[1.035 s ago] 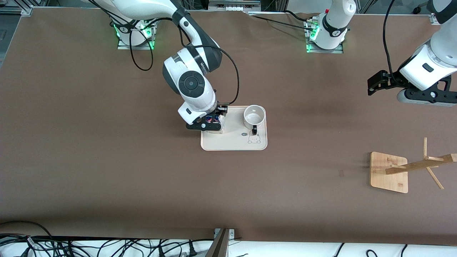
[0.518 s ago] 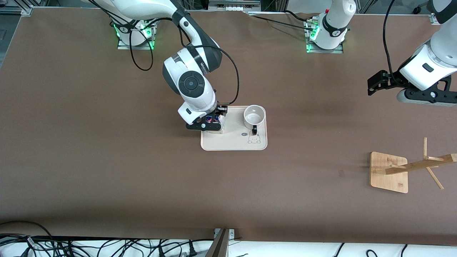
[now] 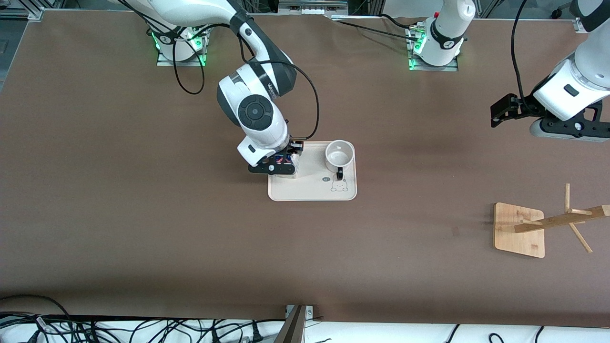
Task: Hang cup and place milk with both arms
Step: 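Lower the right gripper and close it on the milk carton, then lift the milk carton off the tray with the right gripper, then lower the carton with the right gripper while the left gripper reaches the mug, then release the carton with the right gripper while the left gripper grasps the mug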
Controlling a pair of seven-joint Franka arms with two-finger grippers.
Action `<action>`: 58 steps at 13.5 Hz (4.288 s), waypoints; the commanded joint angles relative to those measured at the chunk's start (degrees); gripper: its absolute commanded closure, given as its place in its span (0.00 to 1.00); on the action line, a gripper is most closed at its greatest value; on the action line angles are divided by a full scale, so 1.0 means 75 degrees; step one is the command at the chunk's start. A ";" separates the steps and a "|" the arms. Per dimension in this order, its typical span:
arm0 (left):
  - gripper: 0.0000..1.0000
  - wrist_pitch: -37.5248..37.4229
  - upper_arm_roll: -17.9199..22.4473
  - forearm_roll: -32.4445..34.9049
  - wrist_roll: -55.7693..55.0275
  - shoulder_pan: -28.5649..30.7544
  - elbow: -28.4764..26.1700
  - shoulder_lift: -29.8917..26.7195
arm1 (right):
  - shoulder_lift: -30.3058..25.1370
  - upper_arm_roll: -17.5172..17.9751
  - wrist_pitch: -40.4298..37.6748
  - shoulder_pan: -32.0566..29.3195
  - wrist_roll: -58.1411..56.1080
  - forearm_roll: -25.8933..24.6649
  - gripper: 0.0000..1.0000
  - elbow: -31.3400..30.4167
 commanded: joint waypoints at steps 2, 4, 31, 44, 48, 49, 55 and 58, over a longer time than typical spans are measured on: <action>0.00 -0.0188 0.0012 0.0185 -0.0048 -0.0013 0.0274 0.0125 | -0.0127 0.0005 -0.0044 -0.0016 -0.0137 0.0152 0.59 0.0013; 0.00 -0.0188 0.0012 0.0185 -0.0059 -0.0013 0.0274 0.0125 | -0.0174 0.0005 -0.0090 0.0019 -0.0113 0.0152 0.59 0.0013; 0.00 -0.0648 -0.0140 -0.0975 -0.0164 -0.1217 0.0274 0.1283 | -0.1815 -0.4121 -0.4098 -0.1386 -0.5432 0.0140 0.59 -0.0104; 0.00 0.3806 -0.0117 -0.0439 -0.3641 -0.4358 0.0403 0.4249 | -0.0865 -0.4062 -0.2225 -0.1540 -0.5656 0.0715 0.59 -0.1392; 0.00 0.3878 -0.0128 0.0721 -0.5728 -0.4945 0.0356 0.4541 | -0.0842 -0.4062 -0.1546 -0.1563 -0.6123 0.0715 0.59 -0.1756; 0.00 0.4006 -0.0128 0.0840 -0.5743 -0.4865 0.0333 0.4589 | -0.0842 -0.4062 -0.1288 -0.1563 -0.6322 0.0715 0.58 -0.1884; 0.00 0.5542 -0.0117 0.0911 -0.5732 -0.4946 -0.0265 0.4917 | -0.0993 -0.4097 -0.1378 -0.1551 -0.6616 0.0680 0.00 -0.1863; 0.53 0.5531 -0.0128 0.0911 -0.5754 -0.4970 -0.0265 0.4918 | -0.1613 -0.4389 -0.2338 -0.1551 -0.6699 0.0633 0.00 -0.1640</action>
